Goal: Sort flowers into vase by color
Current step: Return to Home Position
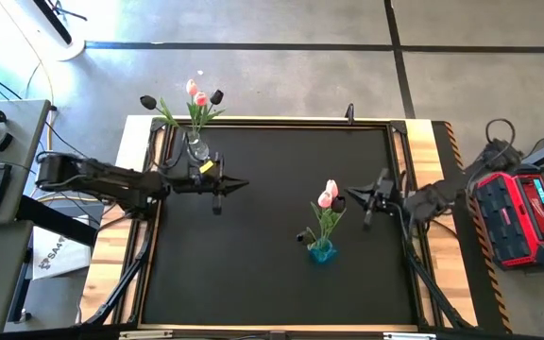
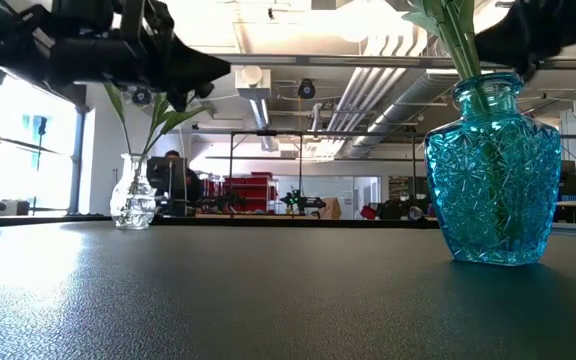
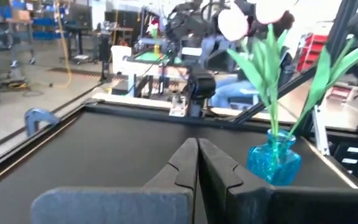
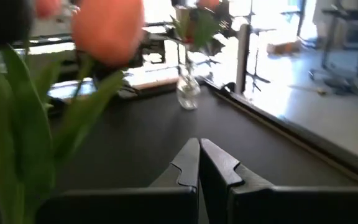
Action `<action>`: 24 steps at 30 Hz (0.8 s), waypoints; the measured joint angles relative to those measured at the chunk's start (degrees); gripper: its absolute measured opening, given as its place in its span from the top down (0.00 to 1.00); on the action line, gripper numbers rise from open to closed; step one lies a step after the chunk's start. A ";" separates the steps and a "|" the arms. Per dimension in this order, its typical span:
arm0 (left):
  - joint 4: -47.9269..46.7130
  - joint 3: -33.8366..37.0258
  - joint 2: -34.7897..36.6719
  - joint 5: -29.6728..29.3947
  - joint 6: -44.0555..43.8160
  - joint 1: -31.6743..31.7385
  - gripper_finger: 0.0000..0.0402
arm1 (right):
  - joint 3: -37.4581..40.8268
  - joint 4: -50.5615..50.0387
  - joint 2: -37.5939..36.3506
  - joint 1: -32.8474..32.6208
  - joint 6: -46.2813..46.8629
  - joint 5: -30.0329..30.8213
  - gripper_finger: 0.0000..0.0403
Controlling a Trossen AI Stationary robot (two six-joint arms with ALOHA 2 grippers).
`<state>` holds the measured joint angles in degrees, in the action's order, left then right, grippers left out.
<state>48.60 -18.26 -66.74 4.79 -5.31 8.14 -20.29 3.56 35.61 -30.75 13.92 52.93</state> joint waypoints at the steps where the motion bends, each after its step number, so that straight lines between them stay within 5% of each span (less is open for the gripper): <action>1: -2.38 0.00 1.71 -0.46 0.22 0.00 1.00 | 0.00 1.55 -0.45 1.53 -2.70 -2.85 1.00; 5: -10.96 0.00 8.09 -1.48 0.94 0.02 1.00 | -0.41 1.23 -4.13 5.56 -8.11 -7.89 1.00; 13: -21.70 0.28 19.21 -4.93 2.93 0.04 1.00 | -3.65 -14.79 -20.70 6.46 -6.88 -8.75 1.00; 19: -12.11 7.38 21.79 -6.87 1.44 0.02 1.00 | -0.69 -22.83 -28.89 6.45 -2.37 -9.23 1.00; 24: -3.51 13.56 21.79 -7.67 -0.89 0.02 1.00 | 5.05 -17.52 -31.74 6.45 -1.67 -10.21 1.00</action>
<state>45.08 -4.70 -44.95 -2.89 -6.20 8.16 -15.24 -13.97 3.87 -24.29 12.25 42.72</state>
